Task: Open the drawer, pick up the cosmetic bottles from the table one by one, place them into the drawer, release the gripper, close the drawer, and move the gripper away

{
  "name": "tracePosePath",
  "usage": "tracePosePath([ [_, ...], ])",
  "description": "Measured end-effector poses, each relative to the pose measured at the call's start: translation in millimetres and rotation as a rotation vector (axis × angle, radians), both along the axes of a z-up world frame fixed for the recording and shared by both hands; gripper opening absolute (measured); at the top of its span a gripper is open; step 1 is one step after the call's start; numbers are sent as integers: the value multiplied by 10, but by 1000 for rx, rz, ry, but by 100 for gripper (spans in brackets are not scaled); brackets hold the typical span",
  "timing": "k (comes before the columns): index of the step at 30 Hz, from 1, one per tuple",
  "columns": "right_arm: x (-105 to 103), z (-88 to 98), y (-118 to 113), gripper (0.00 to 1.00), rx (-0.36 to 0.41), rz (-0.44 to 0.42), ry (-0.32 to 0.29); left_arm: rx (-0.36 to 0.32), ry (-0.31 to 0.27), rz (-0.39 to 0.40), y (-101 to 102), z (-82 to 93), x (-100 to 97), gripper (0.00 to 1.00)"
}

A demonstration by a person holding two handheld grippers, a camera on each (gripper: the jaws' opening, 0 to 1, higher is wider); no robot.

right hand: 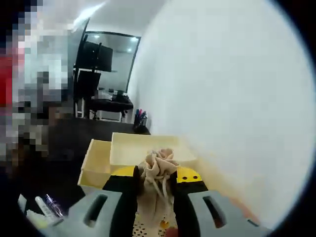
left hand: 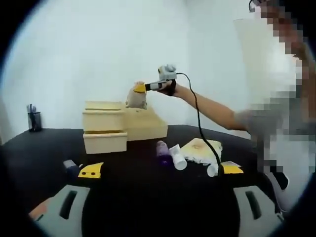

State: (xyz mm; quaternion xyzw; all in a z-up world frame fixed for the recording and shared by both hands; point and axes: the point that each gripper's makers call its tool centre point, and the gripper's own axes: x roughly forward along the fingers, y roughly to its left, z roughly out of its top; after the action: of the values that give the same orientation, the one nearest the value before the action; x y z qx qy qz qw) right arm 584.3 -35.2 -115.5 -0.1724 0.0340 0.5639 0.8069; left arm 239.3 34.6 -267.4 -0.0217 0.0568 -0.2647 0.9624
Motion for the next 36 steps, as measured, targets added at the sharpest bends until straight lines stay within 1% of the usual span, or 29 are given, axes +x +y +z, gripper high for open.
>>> tracePosePath([
  [3, 43, 0, 9, 24, -11, -5, -15, 0, 2, 5, 13, -10, 19, 87],
  [5, 36, -26, 18, 24, -16, -11, -23, -2, 2, 9, 25, -11, 30, 87],
  [7, 96, -36, 7, 24, -25, -14, -32, -7, 0, 14, 38, -2, 46, 87],
  [11, 151, -87, 31, 24, -43, -17, -53, -4, -10, 25, 57, 34, 82, 87],
  [13, 238, -73, 49, 24, -44, -19, -56, -3, -15, 28, 64, 54, 103, 86],
  [15, 268, -84, 71, 24, -50, -20, -67, -1, -21, 30, 68, 68, 122, 86],
  [17, 366, -67, 91, 24, -66, -22, -84, 7, -21, 33, 75, 62, 143, 86],
  [19, 399, -81, 119, 24, -80, -23, -96, 11, -21, 34, 87, 54, 156, 86],
  [22, 536, -45, 152, 24, -94, -23, -113, 5, -20, 33, 100, 49, 171, 86],
  [24, 583, -44, 172, 24, -102, -23, -125, 2, -21, 33, 108, 49, 180, 86],
  [30, 719, -91, 226, 24, -130, -25, -147, 1, -22, 32, 124, 54, 204, 86],
  [35, 786, -107, 274, 24, -123, -19, -148, 4, -17, 31, 129, 32, 221, 85],
  [36, 772, -135, 275, 24, -126, -23, -148, 5, -15, 31, 130, 23, 223, 85],
])
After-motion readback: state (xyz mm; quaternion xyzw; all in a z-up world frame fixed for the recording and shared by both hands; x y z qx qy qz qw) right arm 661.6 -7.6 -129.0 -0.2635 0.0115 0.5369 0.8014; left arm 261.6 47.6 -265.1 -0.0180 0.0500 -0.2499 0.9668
